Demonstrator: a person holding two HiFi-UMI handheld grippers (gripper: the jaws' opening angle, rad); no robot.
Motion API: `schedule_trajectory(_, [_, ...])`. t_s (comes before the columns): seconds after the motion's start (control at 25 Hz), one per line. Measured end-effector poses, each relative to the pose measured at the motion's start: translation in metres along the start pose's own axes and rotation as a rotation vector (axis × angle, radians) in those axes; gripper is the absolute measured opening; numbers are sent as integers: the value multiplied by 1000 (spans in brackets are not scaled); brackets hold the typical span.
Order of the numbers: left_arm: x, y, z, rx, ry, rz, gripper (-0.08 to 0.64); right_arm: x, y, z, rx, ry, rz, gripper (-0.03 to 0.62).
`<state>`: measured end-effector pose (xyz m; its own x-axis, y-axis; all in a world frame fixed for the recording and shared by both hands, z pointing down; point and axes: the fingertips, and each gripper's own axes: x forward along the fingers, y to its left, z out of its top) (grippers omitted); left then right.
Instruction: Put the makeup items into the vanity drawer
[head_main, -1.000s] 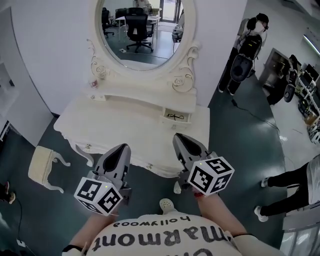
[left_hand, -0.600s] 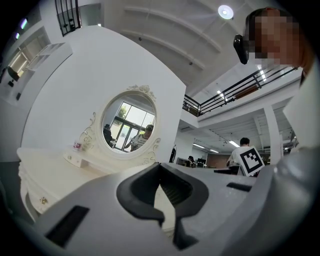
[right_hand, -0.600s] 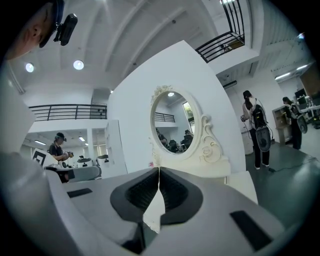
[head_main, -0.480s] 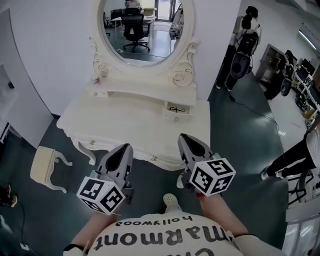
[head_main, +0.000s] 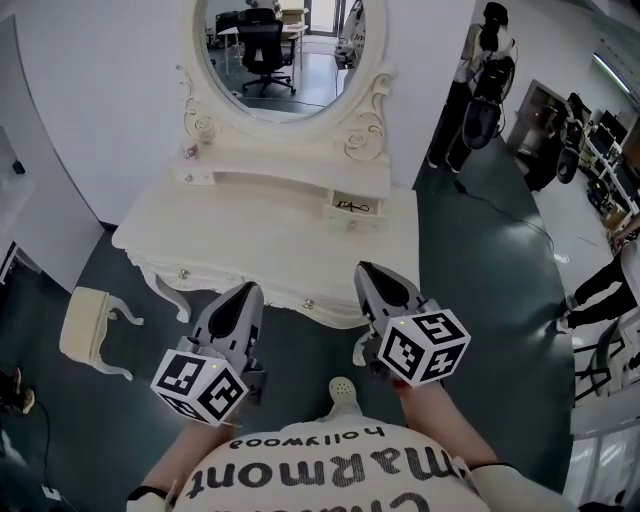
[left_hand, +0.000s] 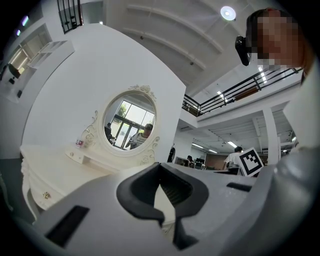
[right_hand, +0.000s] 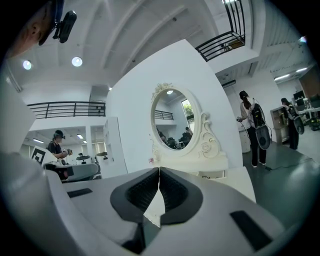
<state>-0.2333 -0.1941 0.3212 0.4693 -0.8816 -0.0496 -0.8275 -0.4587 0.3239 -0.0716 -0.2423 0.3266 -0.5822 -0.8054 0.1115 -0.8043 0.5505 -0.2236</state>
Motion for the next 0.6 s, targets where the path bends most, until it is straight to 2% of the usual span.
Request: schedule_trajectory(0.6, [-4, -3, -3, -4, -1, -1, 9, -6, 1, -6, -3, 15, -7, 28])
